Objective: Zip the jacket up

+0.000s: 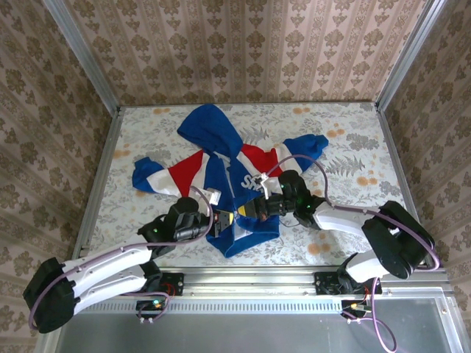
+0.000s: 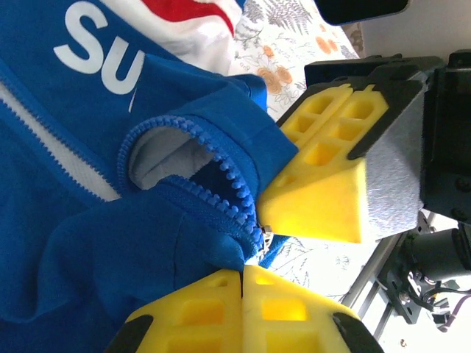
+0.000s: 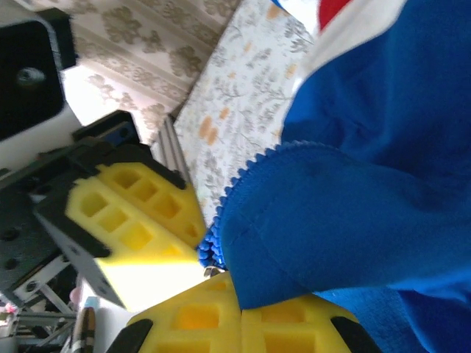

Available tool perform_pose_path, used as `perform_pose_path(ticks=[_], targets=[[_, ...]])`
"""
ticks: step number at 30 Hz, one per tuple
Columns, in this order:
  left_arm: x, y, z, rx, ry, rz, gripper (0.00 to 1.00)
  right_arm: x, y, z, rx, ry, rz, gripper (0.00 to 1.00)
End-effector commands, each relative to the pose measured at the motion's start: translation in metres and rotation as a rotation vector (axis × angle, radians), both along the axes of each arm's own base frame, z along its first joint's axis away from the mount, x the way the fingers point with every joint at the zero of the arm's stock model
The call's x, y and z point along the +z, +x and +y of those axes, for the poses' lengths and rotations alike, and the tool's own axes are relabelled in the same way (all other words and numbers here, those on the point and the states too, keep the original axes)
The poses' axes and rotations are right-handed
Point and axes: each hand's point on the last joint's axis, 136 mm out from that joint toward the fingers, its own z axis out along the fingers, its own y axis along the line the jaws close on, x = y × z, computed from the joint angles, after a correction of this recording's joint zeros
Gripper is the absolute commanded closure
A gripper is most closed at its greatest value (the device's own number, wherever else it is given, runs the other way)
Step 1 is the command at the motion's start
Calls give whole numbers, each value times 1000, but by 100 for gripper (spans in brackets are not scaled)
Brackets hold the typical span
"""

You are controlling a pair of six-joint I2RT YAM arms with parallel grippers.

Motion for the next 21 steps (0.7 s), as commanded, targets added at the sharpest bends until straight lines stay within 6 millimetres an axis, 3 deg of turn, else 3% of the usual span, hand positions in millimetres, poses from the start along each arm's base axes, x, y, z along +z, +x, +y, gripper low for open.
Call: perform_pose_path(ticks=[1, 4, 7, 11, 16, 20, 21], targets=[[-28, -5, 4, 13, 44, 131, 100, -26, 19, -5, -63, -134, 7, 99], [-44, -2, -2, 16, 73, 191, 100, -50, 18, -7, -55, -191, 67, 93], [-52, 3, -8, 26, 82, 233, 100, -61, 18, -10, -59, -206, 94, 85], [-56, 8, -14, 34, 85, 263, 100, -54, 22, -16, -66, -203, 47, 71], [-49, 10, -17, 31, 61, 266, 100, -39, 10, -23, -5, -224, -77, 63], [-41, 9, -18, 25, 37, 264, 100, -45, -3, -39, 31, -344, -166, 64], [-39, 9, -18, 24, 31, 262, 100, -37, -5, -42, 33, -349, -205, 75]])
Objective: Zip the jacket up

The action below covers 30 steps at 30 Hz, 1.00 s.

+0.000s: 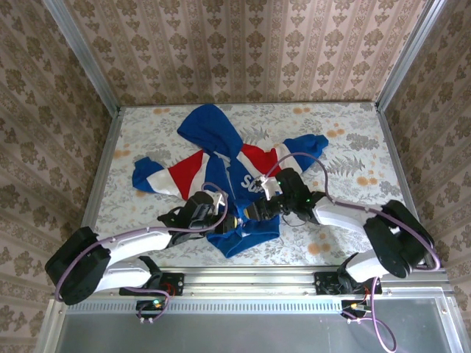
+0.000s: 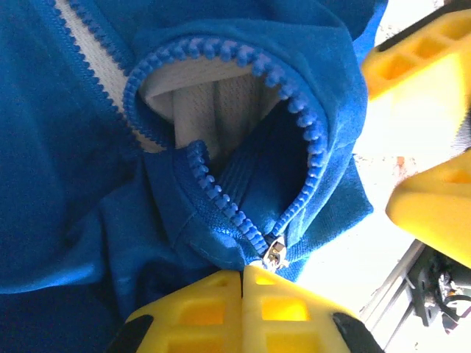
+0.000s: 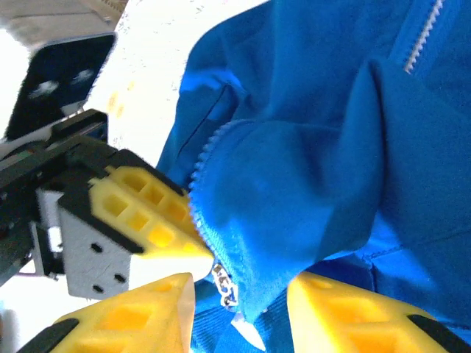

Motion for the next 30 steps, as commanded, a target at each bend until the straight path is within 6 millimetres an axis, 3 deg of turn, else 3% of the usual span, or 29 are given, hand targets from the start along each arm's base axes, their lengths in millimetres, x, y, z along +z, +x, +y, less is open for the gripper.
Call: perform_pose_path(ticks=[1, 2, 5, 9, 13, 30], targets=[[20, 2, -7, -2, -65, -7, 100, -11, -15, -20, 45, -137, -96, 86], [22, 1, -8, -3, -70, -7, 100, -12, -17, -24, 37, -157, -107, 91], [23, 0, -9, -6, -76, -6, 100, -15, -24, -29, 23, -166, -117, 93], [24, -2, -14, -16, -82, -4, 100, -21, -39, -23, 38, -178, -131, 75], [24, -4, -18, -24, -87, -1, 100, -26, -48, -16, 51, -186, -134, 72], [37, -7, -22, -24, -120, -14, 100, -23, -35, 21, 79, -121, -128, 57]])
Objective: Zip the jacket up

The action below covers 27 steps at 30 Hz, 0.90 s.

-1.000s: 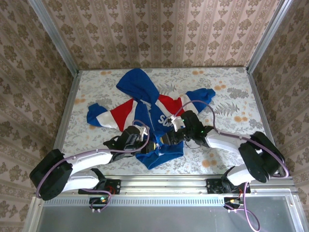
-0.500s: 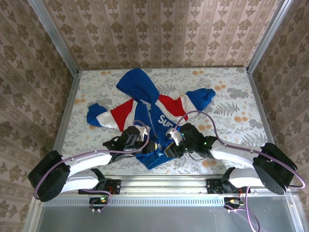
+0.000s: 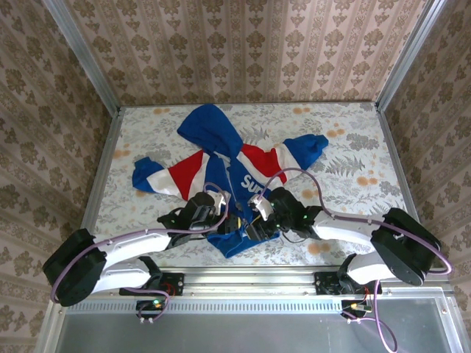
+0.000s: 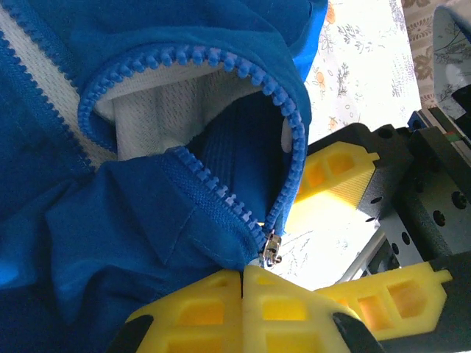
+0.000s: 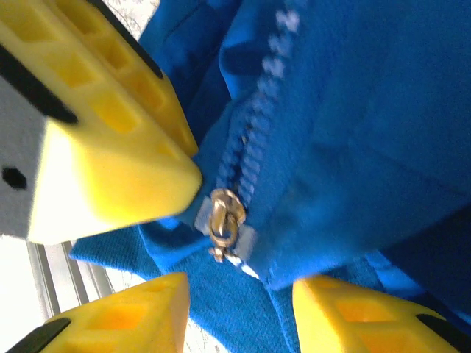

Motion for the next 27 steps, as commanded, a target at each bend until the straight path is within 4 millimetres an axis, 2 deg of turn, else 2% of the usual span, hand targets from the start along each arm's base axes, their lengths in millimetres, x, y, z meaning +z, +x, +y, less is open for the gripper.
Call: perform_pose_path(ticks=[1, 4, 7, 9, 11, 14, 18, 19, 23, 27], targets=[[22, 4, -9, 0, -59, -29, 100, 13, 10, 17, 6, 52, -28, 56], [22, 4, -8, 3, -57, -32, 100, 16, 11, 21, 12, 69, -36, 50], [23, 5, -9, 6, -59, -35, 100, 14, 15, 20, -8, 51, -42, 50], [22, 5, -9, 4, -56, -36, 100, 9, 18, 15, -33, 22, -44, 57], [21, 5, -8, 4, -51, -36, 100, 5, 19, 9, -57, -14, -42, 71], [18, 4, -5, 6, -32, -34, 100, 4, 19, 1, -70, -49, -47, 83], [14, 4, -3, 6, -19, -30, 100, 0, 14, -5, -51, -93, -46, 86], [14, 4, -3, 5, -18, -30, 100, 9, 15, -6, -52, -78, -66, 86], [15, 3, -3, -3, -9, -29, 100, 15, 15, -7, -45, -81, -78, 86], [14, 3, -1, -2, -5, -32, 100, 18, 13, -6, -29, -72, -83, 94]])
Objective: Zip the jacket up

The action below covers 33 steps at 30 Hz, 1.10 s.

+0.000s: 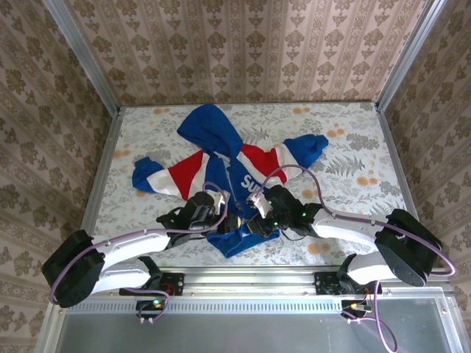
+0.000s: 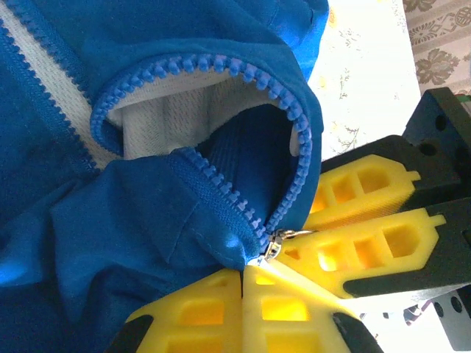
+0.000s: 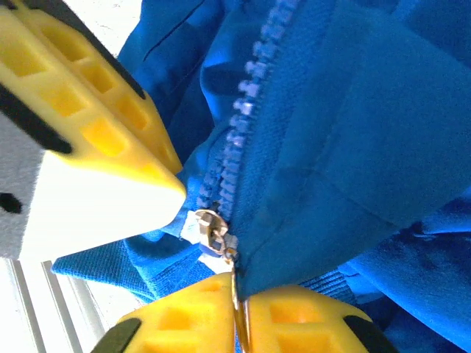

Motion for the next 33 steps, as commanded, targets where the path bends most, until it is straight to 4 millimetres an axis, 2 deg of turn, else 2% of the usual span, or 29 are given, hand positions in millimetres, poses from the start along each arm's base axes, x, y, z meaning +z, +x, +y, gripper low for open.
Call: perform_pose_path(ticks=[1, 3, 13, 19, 22, 29, 33], targets=[[13, 2, -2, -11, -12, -30, 100, 11, 3, 0, 9, -4, -35, 96], [12, 1, -2, -11, -12, -29, 100, 14, 2, 1, 16, 5, -37, 100], [8, -6, -1, -39, 12, -21, 100, 28, 2, 0, 41, -19, -60, 100], [7, -13, 3, -54, 38, -21, 100, 22, -10, 6, 146, -84, 33, 100], [5, -19, 5, -78, 68, -25, 100, 8, -16, 9, 193, -127, 102, 100], [-7, -31, 18, -77, 114, -13, 100, 0, -26, 14, 284, -172, 195, 100], [-6, -39, 22, -101, 128, -27, 100, 3, -26, 22, 302, -148, 218, 100]])
